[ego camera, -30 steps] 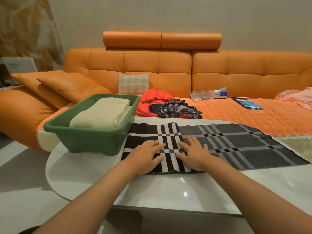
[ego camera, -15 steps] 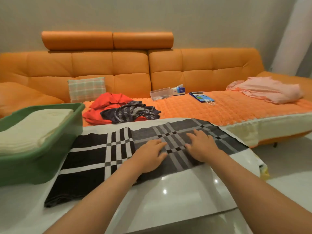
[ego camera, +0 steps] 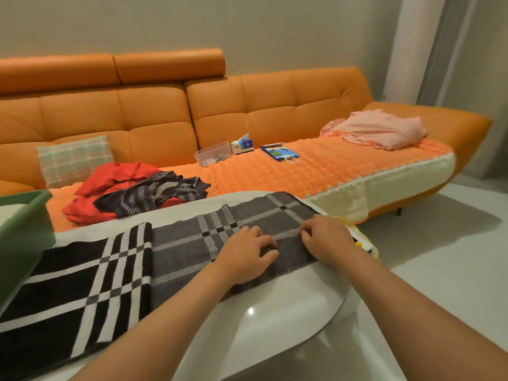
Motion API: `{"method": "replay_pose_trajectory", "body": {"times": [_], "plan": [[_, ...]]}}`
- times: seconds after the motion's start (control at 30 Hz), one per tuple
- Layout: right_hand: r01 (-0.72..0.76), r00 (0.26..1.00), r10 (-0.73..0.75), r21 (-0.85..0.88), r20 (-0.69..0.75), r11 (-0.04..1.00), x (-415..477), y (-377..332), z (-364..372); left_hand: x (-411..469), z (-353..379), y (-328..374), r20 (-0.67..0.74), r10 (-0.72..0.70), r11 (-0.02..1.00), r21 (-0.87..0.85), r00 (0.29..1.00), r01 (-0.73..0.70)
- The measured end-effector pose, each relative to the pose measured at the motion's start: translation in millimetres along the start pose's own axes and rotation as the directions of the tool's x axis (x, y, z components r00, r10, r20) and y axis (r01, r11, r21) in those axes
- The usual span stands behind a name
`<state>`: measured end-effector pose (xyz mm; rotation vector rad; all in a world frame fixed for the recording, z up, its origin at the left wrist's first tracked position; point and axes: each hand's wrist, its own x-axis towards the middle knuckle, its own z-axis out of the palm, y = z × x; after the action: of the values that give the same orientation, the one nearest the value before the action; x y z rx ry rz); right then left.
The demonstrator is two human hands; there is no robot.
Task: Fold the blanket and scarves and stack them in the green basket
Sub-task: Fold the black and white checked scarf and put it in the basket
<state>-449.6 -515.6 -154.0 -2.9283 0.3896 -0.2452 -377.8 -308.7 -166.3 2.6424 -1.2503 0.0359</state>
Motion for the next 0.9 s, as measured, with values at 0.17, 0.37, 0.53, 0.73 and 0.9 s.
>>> {"method": "replay_pose_trajectory", "body": {"times": [0.17,0.37,0.53,0.73,0.9], "plan": [[-0.265,0.962,0.265,0.014,-0.069,0.964,3.0,25.5,6.8,47.6,-8.8,11.1,0.010,-0.024,0.999,-0.034,1.000,0.025],[-0.390,0.914,0.390,0.028,-0.114,0.921,16.3,42.3,23.7,131.4,-7.1,31.7,0.054,-0.010,0.990,0.138,0.998,0.002],[-0.378,0.905,0.372,0.010,-0.204,0.926,30.6,47.7,27.1,180.6,5.4,32.9,0.189,0.119,0.908,0.376,0.975,-0.184],[-0.352,0.905,0.353,0.049,-0.238,0.935,37.4,43.3,24.8,188.1,8.0,19.5,0.091,0.165,0.911,0.367,0.982,-0.187],[-0.110,0.947,0.267,0.597,-0.180,0.795,36.2,16.3,12.0,152.9,-32.2,-7.1,-0.034,0.128,0.938,0.328,0.991,-0.110]]}}
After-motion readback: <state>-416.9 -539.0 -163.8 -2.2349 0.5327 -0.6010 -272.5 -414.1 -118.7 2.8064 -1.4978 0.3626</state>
